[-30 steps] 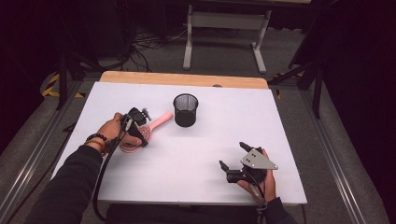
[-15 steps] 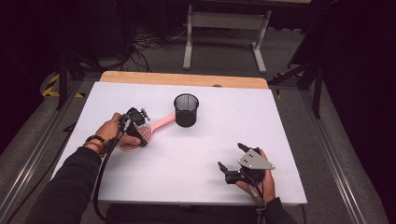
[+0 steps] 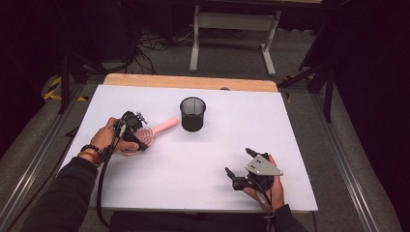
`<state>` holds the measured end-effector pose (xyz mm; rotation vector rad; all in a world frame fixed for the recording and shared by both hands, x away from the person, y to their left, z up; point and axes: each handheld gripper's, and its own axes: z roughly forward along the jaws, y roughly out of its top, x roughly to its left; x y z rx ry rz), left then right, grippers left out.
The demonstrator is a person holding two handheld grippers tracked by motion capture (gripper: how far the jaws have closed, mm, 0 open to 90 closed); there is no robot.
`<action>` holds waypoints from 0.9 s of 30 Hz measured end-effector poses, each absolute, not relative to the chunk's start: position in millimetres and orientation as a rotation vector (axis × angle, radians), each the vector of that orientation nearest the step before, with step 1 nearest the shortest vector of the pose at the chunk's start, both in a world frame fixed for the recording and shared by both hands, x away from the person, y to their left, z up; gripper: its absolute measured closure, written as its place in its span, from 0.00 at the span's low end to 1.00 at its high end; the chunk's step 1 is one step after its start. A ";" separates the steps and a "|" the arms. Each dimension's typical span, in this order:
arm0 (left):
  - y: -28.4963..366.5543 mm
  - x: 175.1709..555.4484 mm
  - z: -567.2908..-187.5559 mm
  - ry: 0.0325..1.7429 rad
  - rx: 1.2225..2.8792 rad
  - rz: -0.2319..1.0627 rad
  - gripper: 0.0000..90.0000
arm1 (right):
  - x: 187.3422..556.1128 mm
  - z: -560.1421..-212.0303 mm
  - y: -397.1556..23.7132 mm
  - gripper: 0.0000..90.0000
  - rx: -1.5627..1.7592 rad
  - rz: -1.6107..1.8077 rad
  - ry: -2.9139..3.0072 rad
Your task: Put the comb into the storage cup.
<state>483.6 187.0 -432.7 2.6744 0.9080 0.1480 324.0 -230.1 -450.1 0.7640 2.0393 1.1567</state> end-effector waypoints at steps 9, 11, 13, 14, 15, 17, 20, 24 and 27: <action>192.3 473.8 -424.9 0.901 2.624 0.179 0.21 | 323.9 -450.9 -227.9 0.08 0.755 1.150 2.046; 192.7 473.3 -424.0 0.880 2.627 0.182 0.21 | 323.9 -450.9 -227.8 0.08 0.755 1.149 2.045; 194.3 468.8 -421.1 0.870 2.608 0.185 0.21 | 323.7 -450.7 -228.1 0.08 0.753 1.148 2.041; 195.3 466.6 -420.4 0.865 2.592 0.204 0.22 | 323.7 -450.7 -228.2 0.08 0.755 1.150 2.040; 196.4 465.4 -420.0 0.860 2.585 0.212 0.22 | 323.6 -450.8 -228.2 0.08 0.757 1.149 2.040; 198.5 461.2 -420.0 0.856 2.564 0.209 0.22 | 323.7 -451.0 -227.7 0.08 0.755 1.146 2.037; 200.5 457.2 -420.7 0.845 2.559 0.221 0.22 | 324.3 -451.5 -224.4 0.08 0.747 1.136 2.030; 209.4 452.8 -419.6 0.842 2.495 0.176 0.46 | 328.2 -451.5 -212.9 0.07 0.719 1.117 2.023; 208.6 453.3 -428.2 0.851 2.528 0.121 0.41 | 331.3 -453.4 -200.3 0.07 0.678 1.096 2.056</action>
